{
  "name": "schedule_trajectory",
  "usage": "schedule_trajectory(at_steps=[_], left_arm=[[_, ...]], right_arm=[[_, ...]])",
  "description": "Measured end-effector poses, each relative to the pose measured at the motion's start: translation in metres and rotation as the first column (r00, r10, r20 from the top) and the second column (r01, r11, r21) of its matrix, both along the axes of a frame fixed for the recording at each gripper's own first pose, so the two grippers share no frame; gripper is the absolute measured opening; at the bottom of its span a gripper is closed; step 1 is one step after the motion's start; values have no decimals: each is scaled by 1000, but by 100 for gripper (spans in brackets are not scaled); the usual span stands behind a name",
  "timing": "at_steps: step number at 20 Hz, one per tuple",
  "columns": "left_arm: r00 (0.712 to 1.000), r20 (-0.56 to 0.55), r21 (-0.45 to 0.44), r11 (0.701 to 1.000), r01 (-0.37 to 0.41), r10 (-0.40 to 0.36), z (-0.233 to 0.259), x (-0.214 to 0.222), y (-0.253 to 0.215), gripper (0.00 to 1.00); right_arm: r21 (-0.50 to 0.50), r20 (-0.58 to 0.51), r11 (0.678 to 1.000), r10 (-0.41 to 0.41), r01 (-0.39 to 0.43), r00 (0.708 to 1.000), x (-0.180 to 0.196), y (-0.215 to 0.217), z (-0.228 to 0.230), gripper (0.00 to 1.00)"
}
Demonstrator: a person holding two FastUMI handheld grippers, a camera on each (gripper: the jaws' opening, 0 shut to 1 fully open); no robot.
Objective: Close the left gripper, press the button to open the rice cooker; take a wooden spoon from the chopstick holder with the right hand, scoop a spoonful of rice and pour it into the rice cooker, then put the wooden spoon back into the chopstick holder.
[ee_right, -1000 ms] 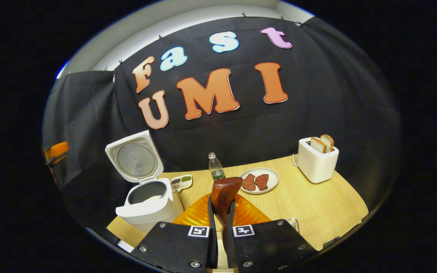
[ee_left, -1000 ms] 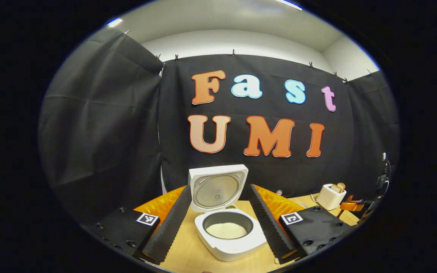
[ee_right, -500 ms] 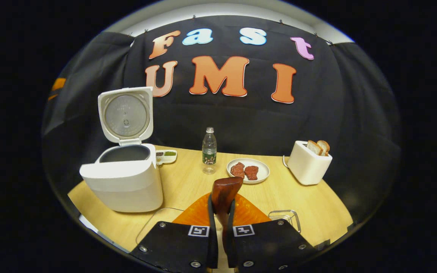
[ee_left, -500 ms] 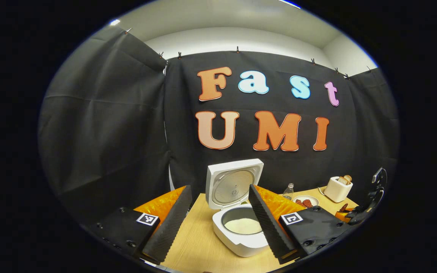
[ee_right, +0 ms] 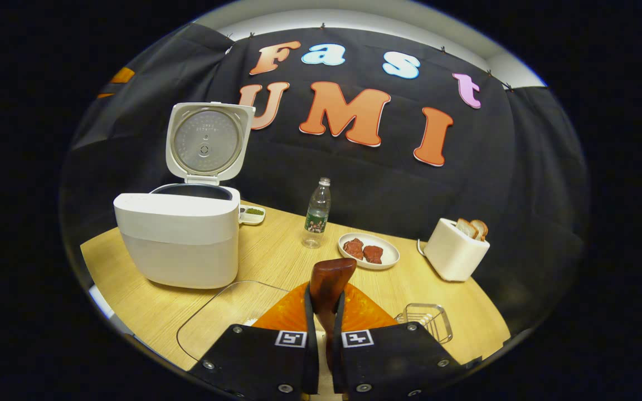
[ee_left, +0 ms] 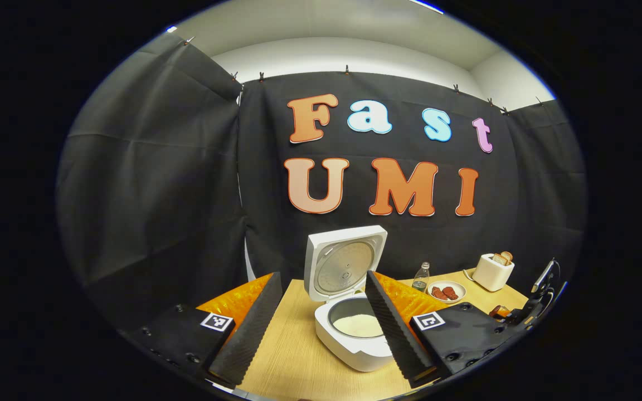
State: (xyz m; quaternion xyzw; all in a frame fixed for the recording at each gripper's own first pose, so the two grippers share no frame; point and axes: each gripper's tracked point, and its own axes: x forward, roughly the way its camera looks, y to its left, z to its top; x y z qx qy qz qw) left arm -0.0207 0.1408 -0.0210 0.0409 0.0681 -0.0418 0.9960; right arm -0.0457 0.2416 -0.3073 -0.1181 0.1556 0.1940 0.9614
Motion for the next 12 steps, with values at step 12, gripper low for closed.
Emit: schedule_trajectory(at_steps=[12], left_arm=[[999, -31, -35, 999, 17, -18, -17, -6, 9, 100]], right_arm=[[223, -133, 959, -150, 177, 980, -6, 6, -2, 8]])
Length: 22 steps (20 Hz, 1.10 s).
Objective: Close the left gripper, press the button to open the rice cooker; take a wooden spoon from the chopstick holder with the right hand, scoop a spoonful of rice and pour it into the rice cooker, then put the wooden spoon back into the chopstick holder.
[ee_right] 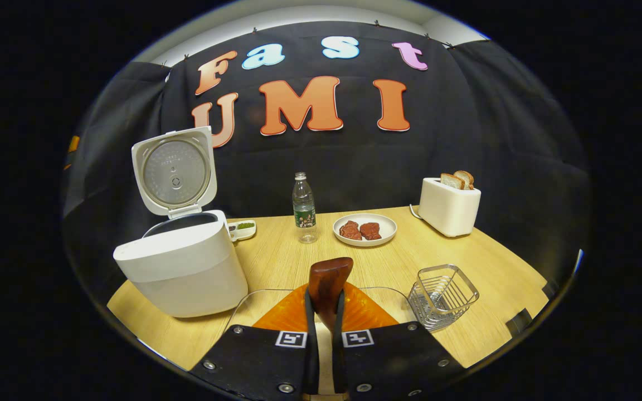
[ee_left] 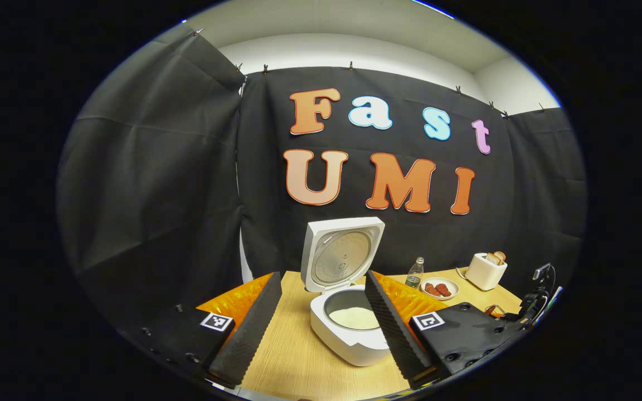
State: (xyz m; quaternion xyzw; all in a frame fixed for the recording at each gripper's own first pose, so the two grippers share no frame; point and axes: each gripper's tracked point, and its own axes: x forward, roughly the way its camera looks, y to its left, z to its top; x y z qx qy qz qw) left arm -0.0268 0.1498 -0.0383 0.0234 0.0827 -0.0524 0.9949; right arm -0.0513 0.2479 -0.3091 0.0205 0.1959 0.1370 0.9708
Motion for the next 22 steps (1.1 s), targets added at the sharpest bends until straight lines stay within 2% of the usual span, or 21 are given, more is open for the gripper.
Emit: schedule_trajectory(at_steps=[3, 7, 10, 13, 17, 20, 22], left_arm=[[1000, -15, -1, 1000, 2, -2, -6, 0, 0, 100], [1000, -26, -3, 1000, -3, 3, -10, 0, 5, 100], [1000, -30, -13, 1000, -6, 6, -11, -1, 7, 100], [999, -34, -19, 1000, -5, 4, -12, 1, 7, 100], [999, -42, -15, 1000, -6, 5, -15, 1, 6, 100], [999, -40, -22, 1000, 6, -7, -13, 2, 1, 100], [999, -31, -14, 1000, 12, -12, -10, 2, -1, 100]], right_arm=[[105, -41, 994, -22, 27, 999, -1, 14, -2, 9], [185, -79, 981, -52, 66, 995, -2, 27, -5, 9], [270, -140, 956, -76, 112, 987, -1, 32, -9, 9], [385, -217, 901, -121, 199, 969, 2, 24, -15, 9], [477, -287, 833, -153, 280, 946, 2, 7, -24, 8], [529, -352, 767, -192, 364, 916, -2, -12, -28, 8], [569, -374, 706, -234, 422, 897, 0, -28, -23, 8]])
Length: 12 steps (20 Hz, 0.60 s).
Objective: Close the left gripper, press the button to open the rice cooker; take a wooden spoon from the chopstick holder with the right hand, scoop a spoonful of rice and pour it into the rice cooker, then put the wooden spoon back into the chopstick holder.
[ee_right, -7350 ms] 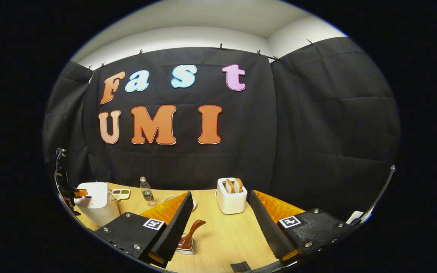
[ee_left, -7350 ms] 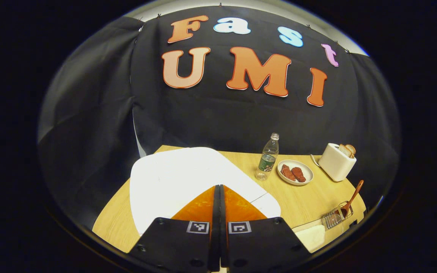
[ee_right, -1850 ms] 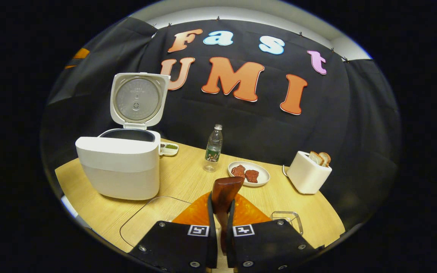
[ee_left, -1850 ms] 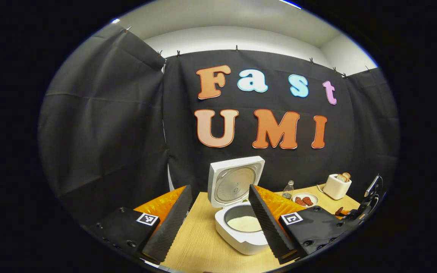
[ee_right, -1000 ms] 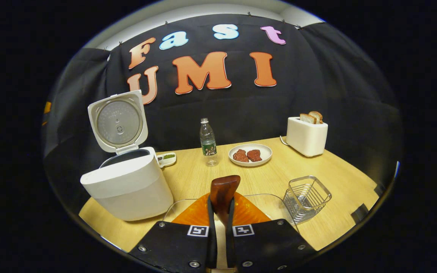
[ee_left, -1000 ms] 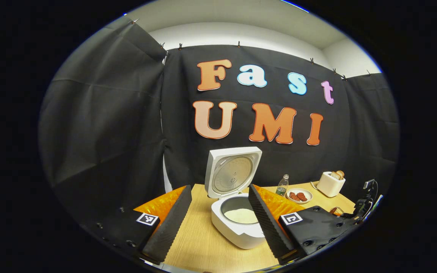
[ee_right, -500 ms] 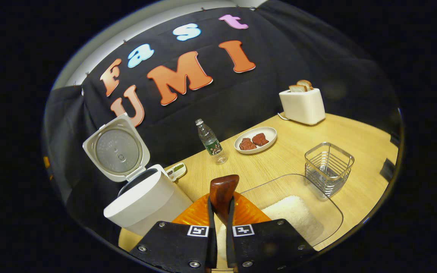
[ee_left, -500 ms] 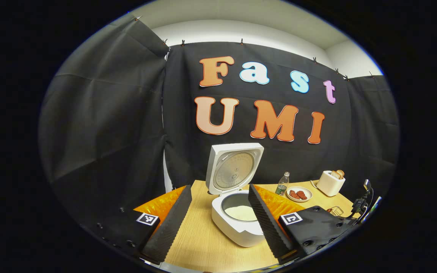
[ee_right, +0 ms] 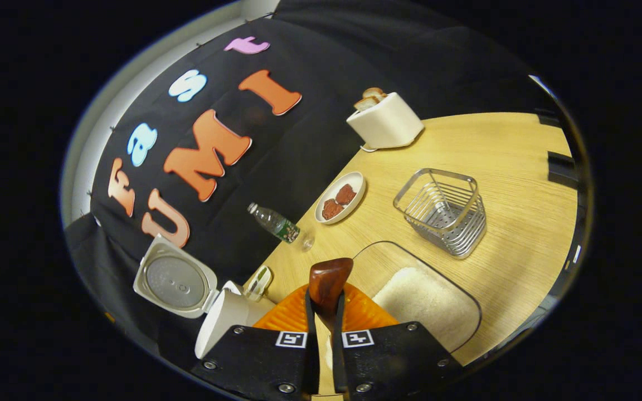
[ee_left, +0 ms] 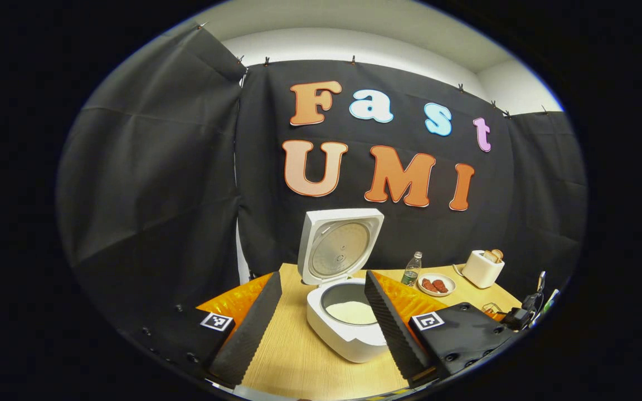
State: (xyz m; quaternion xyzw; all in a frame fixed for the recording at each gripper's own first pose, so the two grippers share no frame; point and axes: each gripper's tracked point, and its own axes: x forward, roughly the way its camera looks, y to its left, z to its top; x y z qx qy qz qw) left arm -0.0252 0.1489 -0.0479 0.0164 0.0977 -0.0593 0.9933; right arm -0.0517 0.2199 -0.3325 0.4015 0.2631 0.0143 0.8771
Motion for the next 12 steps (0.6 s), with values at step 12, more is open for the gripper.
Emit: schedule_trajectory(at_steps=[12], left_arm=[[1000, 17, -6, 1000, 6, -6, 5, -3, -2, 100]], right_arm=[[208, 2, 962, -179, 174, 984, 6, -27, 65, 8]])
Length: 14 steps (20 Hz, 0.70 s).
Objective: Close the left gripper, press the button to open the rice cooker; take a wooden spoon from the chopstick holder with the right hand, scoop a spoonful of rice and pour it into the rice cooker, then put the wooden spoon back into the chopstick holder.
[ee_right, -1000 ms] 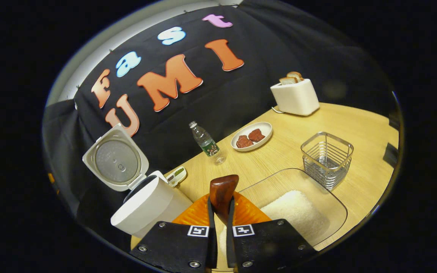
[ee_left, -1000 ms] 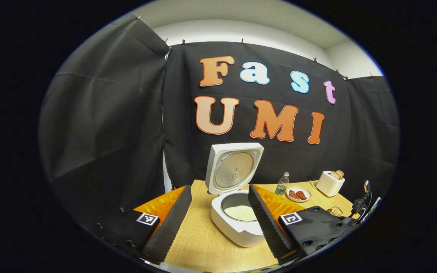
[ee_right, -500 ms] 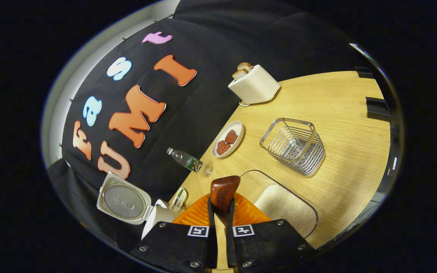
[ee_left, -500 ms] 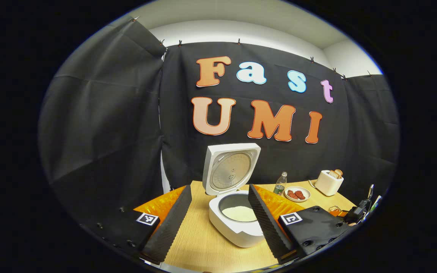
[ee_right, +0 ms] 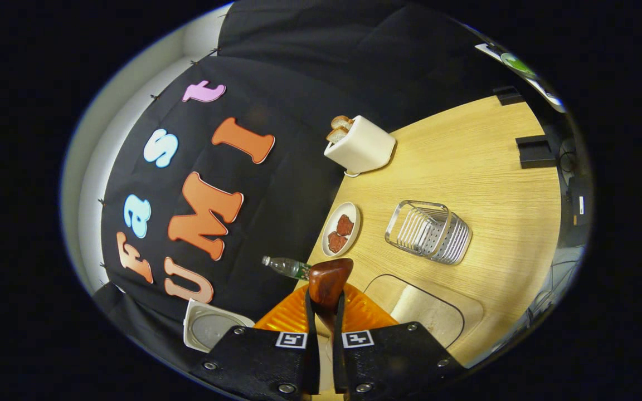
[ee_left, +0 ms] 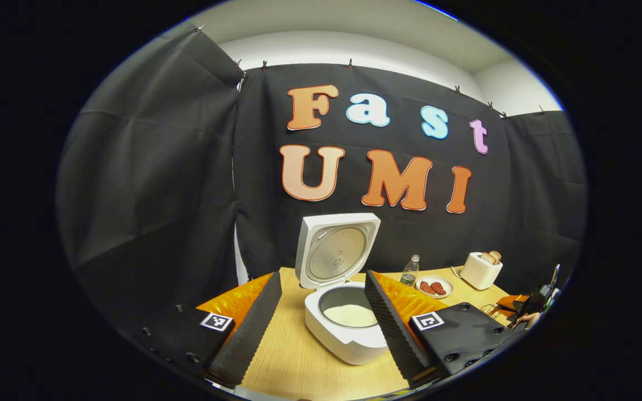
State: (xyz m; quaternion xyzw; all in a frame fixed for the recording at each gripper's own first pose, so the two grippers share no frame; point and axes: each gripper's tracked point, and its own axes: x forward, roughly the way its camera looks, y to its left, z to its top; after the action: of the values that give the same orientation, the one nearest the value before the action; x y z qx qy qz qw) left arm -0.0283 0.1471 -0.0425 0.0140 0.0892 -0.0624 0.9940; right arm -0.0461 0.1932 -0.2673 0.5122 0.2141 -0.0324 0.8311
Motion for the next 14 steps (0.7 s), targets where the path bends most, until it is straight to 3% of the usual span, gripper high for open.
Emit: schedule_trajectory(at_steps=[14], left_arm=[[1000, 7, -50, 999, -8, 8, -1, -5, 18, 99]], right_arm=[[153, 81, 987, 36, -48, 996, 18, 52, 95, 9]])
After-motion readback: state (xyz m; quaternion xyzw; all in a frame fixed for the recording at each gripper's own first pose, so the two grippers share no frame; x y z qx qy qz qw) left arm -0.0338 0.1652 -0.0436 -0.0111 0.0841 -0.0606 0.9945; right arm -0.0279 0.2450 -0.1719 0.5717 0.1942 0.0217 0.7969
